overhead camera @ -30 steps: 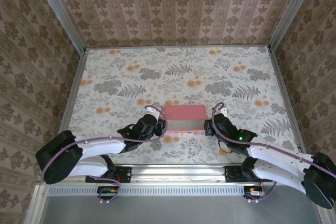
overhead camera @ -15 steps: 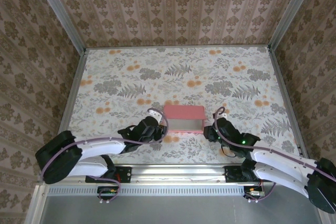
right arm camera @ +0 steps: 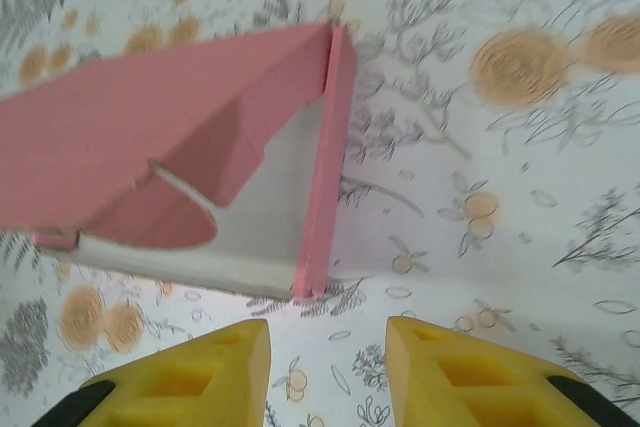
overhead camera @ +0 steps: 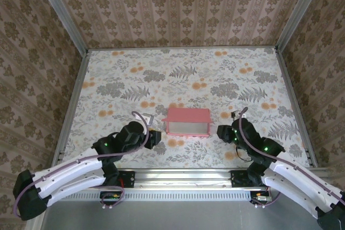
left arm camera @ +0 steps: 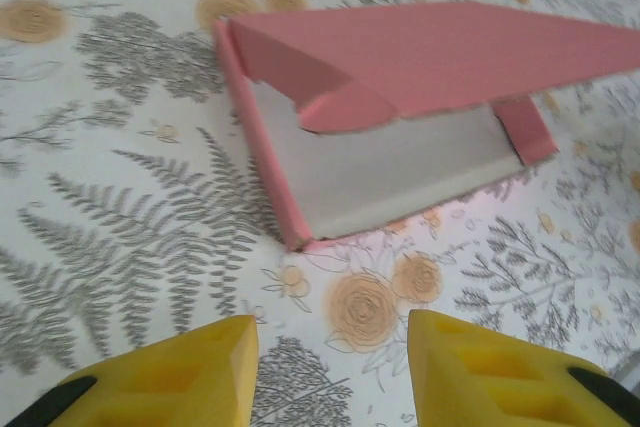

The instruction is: Fold the paper box

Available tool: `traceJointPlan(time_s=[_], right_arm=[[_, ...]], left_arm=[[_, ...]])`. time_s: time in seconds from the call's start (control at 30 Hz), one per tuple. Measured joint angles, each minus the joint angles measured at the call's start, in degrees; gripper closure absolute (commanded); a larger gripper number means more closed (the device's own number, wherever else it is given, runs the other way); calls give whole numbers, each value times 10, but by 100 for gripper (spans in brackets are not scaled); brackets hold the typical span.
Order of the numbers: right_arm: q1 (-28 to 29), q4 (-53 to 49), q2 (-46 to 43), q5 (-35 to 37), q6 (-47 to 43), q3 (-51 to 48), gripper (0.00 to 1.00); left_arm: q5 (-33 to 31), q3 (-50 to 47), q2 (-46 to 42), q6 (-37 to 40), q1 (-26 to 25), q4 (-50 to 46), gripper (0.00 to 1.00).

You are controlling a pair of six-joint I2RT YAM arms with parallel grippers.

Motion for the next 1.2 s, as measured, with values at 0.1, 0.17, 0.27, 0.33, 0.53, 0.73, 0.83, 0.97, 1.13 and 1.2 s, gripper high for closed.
traceJointPlan(time_s=[0.1,0.17,0.27,0.33,0.53,0.73,0.83,0.97,1.13,1.2], right_arm=[[-35,-6,0,-7,-1,28,61],[-62,-5,9,-30,-3,48,57],[-97,3,50,-87,-6,84,52],[-106,15,91,-124,-6,108,49],[-107,61,166,-204,8,126,41],[-107,91,211,-245,13,126,38],[-107,103,224,-257,14,125,38],[-107,111,233,-266,19,121,38],[-107,116,250,-272,21,121,38],[-107,116,253,-272,21,120,38]], left_arm=[[14,28,-3,-6,52,-36,58],[35,54,5,-6,95,-51,57],[73,102,41,-7,151,-62,51],[98,136,76,-10,170,-67,49],[154,212,201,-15,167,-63,48],[172,229,292,-15,144,-54,47],[180,233,321,-15,139,-52,47],[187,236,340,-15,136,-41,48],[196,249,360,-16,130,-26,49],[197,255,368,-16,127,-21,50]])
